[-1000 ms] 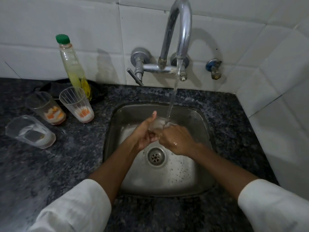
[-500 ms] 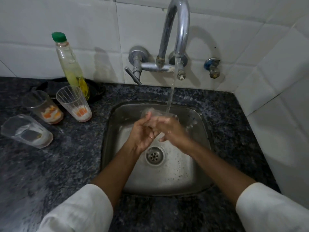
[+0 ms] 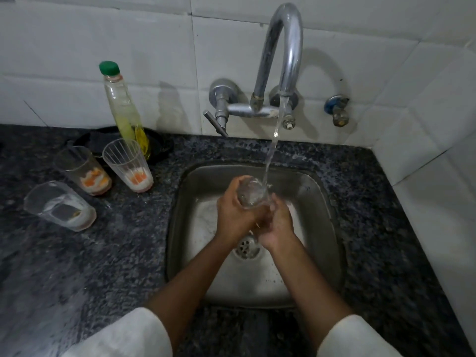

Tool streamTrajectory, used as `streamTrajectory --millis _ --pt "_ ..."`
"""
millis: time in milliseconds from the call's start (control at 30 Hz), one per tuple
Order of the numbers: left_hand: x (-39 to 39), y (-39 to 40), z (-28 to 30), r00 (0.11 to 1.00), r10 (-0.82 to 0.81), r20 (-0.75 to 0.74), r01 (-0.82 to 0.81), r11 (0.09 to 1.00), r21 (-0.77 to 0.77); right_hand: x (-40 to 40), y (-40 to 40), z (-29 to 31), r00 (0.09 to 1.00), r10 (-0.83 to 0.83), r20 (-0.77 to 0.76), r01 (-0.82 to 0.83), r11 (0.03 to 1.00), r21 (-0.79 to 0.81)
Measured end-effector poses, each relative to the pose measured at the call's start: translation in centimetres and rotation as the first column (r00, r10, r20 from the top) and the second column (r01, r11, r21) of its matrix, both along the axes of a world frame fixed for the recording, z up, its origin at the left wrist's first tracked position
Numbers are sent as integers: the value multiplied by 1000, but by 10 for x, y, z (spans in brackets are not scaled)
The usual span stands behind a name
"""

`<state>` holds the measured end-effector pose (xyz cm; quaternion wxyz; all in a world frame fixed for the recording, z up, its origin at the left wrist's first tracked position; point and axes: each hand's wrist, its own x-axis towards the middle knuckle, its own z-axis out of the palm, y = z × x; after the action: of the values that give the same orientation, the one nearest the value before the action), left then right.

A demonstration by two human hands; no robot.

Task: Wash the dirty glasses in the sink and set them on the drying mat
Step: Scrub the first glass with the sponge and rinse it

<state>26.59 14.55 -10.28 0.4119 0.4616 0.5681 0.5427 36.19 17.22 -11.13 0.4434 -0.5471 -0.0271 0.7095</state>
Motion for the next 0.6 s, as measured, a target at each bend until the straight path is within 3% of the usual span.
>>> streamTrajectory --millis 67,100,133,200,233,300,367,433,467,500,567,600 --pt "-6 -5 1 993 -113 -14 113 993 12 -2 11 -7 999 -1 39 0 1000 27" --pt "-10 -7 3 979 -194 62 194 981 6 0 18 -10 999 -7 37 5 998 66" --pt "-14 -9 7 939 -265 221 272 962 -4 2 25 -12 998 14 66 -20 995 96" --pt "-23 -11 17 741 -282 609 383 923 -39 6 29 7 976 105 191 -136 979 152" --pt "-27 -10 21 643 -265 718 442 895 -66 7 31 18 938 152 313 -219 956 194" --pt "-33 -6 29 595 -299 746 596 786 -161 6 37 32 805 177 566 -405 861 306" --pt "-35 0 32 626 -335 704 683 670 -289 4 40 48 677 196 709 -611 687 393" --pt "-35 8 32 689 -330 645 670 630 -393 9 40 61 509 266 819 -819 442 365" --pt "-35 12 32 723 -332 606 646 637 -421 15 42 65 387 258 885 -901 311 303" --pt "-36 16 29 761 -343 551 614 656 -439 23 44 70 201 180 963 -966 199 164" --pt "-36 23 24 848 -367 381 516 732 -444 39 48 81 -168 -49 985 -981 103 -163" --pt "-35 25 21 884 -358 300 461 772 -437 43 47 84 -225 -65 972 -971 103 -218"
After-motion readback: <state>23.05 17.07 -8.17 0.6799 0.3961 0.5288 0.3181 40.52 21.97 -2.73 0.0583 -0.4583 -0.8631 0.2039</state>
